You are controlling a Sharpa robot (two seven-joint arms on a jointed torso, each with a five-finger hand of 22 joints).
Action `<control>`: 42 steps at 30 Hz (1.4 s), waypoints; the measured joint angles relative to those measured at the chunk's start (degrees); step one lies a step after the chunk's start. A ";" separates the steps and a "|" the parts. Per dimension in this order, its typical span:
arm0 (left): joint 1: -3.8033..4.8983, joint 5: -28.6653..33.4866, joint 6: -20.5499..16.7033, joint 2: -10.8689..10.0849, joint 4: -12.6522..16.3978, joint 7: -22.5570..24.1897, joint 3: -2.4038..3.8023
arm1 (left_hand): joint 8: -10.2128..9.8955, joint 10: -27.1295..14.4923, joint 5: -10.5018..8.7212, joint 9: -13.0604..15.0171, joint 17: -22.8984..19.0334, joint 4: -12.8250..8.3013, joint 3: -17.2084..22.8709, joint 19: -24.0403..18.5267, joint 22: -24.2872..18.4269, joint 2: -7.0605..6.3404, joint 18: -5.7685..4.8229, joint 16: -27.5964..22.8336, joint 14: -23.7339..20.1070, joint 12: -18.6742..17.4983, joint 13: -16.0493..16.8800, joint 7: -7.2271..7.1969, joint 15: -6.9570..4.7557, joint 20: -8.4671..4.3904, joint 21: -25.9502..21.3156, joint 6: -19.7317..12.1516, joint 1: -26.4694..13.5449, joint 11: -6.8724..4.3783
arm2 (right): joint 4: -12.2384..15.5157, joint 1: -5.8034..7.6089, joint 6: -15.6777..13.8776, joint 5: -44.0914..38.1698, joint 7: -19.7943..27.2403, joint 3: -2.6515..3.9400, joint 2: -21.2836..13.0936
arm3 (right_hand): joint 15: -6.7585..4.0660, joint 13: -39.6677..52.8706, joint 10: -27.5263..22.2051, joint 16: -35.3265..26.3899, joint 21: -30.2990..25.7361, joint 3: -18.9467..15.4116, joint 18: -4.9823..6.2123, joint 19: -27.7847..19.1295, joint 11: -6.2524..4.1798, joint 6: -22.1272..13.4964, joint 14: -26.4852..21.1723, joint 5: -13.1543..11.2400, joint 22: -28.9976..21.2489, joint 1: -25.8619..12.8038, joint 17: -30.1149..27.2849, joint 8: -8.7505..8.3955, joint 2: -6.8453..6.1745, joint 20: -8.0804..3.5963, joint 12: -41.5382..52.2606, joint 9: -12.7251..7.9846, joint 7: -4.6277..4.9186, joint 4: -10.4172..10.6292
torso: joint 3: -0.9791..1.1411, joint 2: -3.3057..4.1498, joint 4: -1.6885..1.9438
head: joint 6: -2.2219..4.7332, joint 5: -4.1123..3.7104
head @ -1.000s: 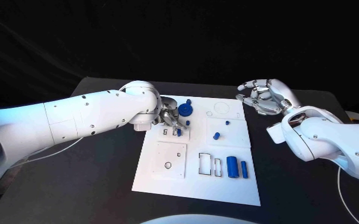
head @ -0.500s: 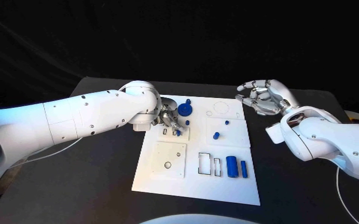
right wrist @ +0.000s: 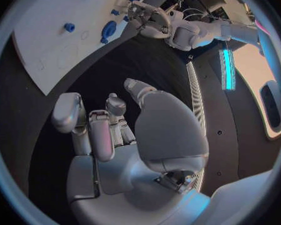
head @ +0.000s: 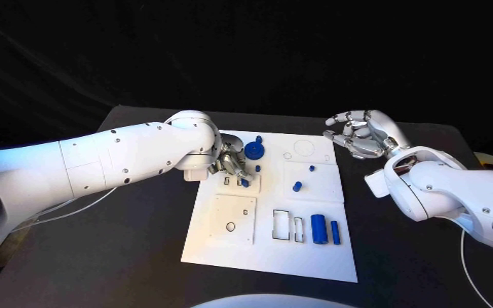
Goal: Assemble the parts on the task board
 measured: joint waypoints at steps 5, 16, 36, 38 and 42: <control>0.00 3.73 -0.90 -0.28 -0.07 0.00 -0.02 | 0.76 0.61 -0.24 0.44 0.00 0.64 5.91 0.20 0.37 -2.15 0.00 0.00 -0.01 0.31 0.64 -0.60 -0.41 -0.20 0.01 -0.83 3.39 -0.60 | -0.26 -0.12 -0.04 0.12 0.00 0.00 0.08 | 0.00 0.00 0.00 -0.22 -0.20 0.00 0.00 0.00 0.00 0.00 0.00 0.00 -0.08 0.00 0.00 0.00 0.00 0.00 0.00 0.00 0.00 0.00 | 0.00 0.00 -0.04 | 0.10 0.04; -0.01 8.85 -3.05 -1.49 0.60 -0.04 0.08 | 2.62 1.25 -0.12 0.44 0.00 2.14 10.37 0.40 0.73 -3.42 0.00 0.00 -0.01 0.85 1.06 -0.37 -0.41 -0.40 0.27 -1.40 2.77 -0.79 | -0.89 -0.31 -0.39 0.34 0.04 -0.03 0.19 | 0.00 -0.21 -0.12 -0.22 -0.48 0.15 -0.01 -0.42 0.13 0.00 0.00 0.00 -0.26 0.00 -0.01 -0.01 0.00 0.00 -0.24 0.00 0.00 0.16 | 0.00 0.02 0.03 | 0.16 0.03; -0.30 2.95 -7.13 -4.45 4.68 0.03 0.15 | 3.75 2.88 -0.12 0.45 -0.01 2.06 11.39 1.22 2.72 -5.78 -0.01 0.00 -0.01 2.12 2.46 -0.37 -0.40 -0.79 1.12 -1.60 2.06 -0.81 | -0.94 -0.47 -0.81 0.66 0.18 -0.03 -0.13 | 0.00 -0.51 -0.20 -0.44 -0.87 0.31 -0.01 -0.41 0.21 -0.16 0.00 0.00 -0.57 0.00 0.04 0.21 0.00 0.00 -0.45 -0.04 0.15 0.31 | -0.01 0.03 0.10 | -0.31 0.22; -0.41 0.78 -7.39 -4.43 4.78 0.05 0.11 | 3.75 2.89 -0.13 0.46 -0.01 2.06 11.39 1.37 2.88 -5.91 0.00 0.00 -0.01 2.12 2.59 -0.38 -0.40 -0.95 1.12 -1.60 2.09 -0.81 | -0.90 -0.47 -0.83 0.68 0.19 -0.02 -0.13 | 0.00 -0.51 -0.20 -0.44 -0.87 0.31 -0.01 -0.41 0.21 -0.16 0.00 0.00 -0.57 0.00 0.04 0.21 0.00 0.00 -0.45 -0.05 0.16 0.31 | -0.03 0.01 0.10 | -0.34 0.27; -0.58 -2.59 -7.63 -4.27 4.94 0.07 0.05 | 3.75 3.31 -0.13 0.47 -0.01 2.29 11.64 1.64 3.24 -5.91 0.00 0.00 -0.01 2.42 3.02 -0.38 -0.40 -0.80 1.38 -1.60 2.09 -0.79 | -0.88 -0.47 -0.86 0.70 0.22 -0.02 -0.09 | 0.00 -0.51 -0.20 -0.44 -0.87 0.31 0.00 -0.41 0.21 -0.15 0.00 0.00 -0.57 0.00 0.03 0.20 0.00 0.00 -0.45 -0.04 0.15 0.31 | -0.03 -0.02 0.05 | -0.35 0.35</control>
